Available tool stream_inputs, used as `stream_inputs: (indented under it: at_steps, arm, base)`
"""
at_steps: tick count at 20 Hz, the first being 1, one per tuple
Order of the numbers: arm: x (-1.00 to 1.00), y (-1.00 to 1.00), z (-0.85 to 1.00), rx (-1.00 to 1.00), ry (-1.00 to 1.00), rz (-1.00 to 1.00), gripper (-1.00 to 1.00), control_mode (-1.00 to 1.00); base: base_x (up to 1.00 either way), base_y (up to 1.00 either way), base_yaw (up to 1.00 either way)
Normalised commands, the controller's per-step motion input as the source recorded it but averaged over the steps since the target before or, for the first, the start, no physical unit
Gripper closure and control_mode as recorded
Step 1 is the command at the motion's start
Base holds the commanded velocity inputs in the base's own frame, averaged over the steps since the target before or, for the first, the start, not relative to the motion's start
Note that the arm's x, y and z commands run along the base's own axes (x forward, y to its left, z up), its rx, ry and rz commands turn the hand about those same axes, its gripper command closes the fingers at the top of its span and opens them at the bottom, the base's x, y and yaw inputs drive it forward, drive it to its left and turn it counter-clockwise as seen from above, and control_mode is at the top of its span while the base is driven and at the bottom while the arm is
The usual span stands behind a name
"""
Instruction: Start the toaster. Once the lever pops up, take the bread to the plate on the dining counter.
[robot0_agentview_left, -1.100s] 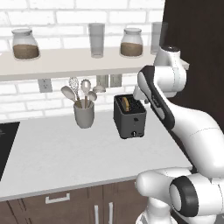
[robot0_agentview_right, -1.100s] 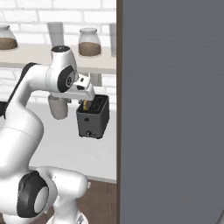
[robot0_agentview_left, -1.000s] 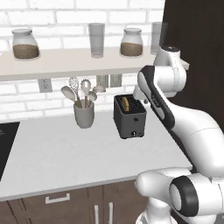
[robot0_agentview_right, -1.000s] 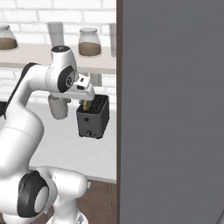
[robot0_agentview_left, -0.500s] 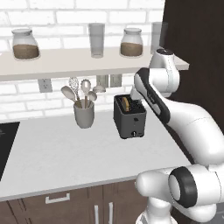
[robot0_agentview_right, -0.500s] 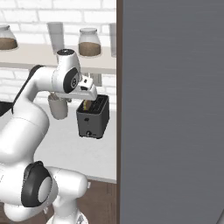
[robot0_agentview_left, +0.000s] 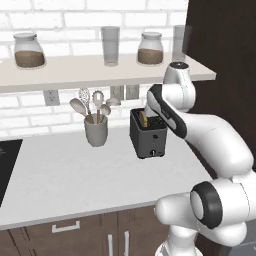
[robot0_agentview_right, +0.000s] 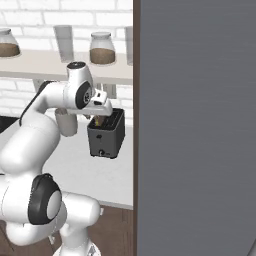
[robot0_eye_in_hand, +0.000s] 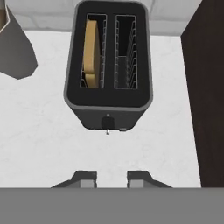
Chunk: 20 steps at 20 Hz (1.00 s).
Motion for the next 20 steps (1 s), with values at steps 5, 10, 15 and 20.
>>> stream_inputs:
  at_steps: [5, 10, 15, 20]
  arm:
    - [0.17, 0.00, -0.31, -0.01, -0.02, 0.00, 1.00, -1.00]
    - [0.12, 0.00, -0.27, 0.00, -0.08, 0.00, 1.00, -1.00]
    - [0.08, 0.00, -0.30, 0.00, -0.06, 0.00, 1.00, -1.00]
    - [0.00, 0.00, -0.28, 0.00, -0.04, 0.00, 1.00, -1.00]
  base:
    - [0.00, 0.00, 0.00]
    - [0.00, 0.00, 0.00]
    - [0.00, 0.00, 0.00]
    - [0.00, 0.00, 0.00]
